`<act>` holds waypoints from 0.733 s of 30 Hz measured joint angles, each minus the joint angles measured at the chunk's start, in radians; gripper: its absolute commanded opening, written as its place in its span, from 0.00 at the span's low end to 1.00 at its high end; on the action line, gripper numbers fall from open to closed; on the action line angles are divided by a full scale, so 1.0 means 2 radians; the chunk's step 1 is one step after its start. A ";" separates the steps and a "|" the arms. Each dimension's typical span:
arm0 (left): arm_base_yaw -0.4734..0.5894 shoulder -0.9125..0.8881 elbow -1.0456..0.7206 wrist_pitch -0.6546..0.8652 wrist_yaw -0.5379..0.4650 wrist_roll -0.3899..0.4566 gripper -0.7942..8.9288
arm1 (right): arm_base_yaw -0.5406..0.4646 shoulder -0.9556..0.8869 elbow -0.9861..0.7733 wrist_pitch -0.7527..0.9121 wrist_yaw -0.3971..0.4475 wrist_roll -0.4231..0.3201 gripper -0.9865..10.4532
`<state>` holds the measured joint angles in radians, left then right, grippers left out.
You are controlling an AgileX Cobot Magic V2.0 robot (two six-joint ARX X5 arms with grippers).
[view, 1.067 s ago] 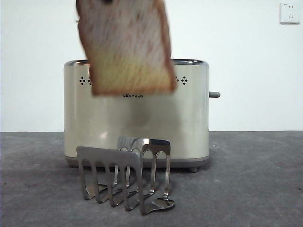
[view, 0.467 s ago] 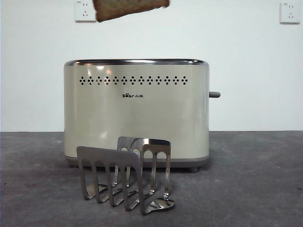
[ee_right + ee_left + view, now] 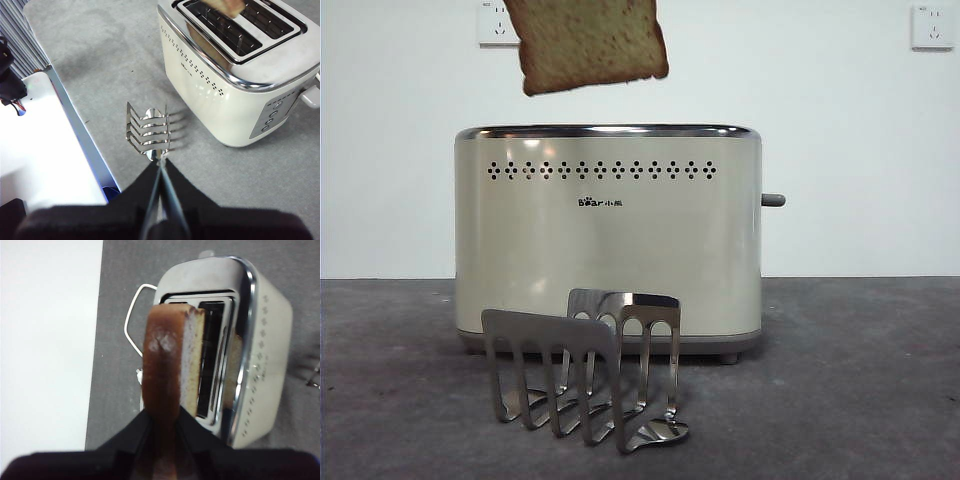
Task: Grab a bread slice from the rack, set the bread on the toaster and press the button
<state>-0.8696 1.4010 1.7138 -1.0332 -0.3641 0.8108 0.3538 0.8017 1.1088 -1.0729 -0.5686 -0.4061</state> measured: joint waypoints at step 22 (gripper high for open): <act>0.020 0.075 0.000 -0.005 0.023 0.030 0.07 | 0.000 0.000 0.000 -0.002 0.000 0.003 0.08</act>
<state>-0.8303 1.5517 1.7138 -1.0424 -0.3187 0.8711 0.3538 0.8017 1.1088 -1.0767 -0.5682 -0.4000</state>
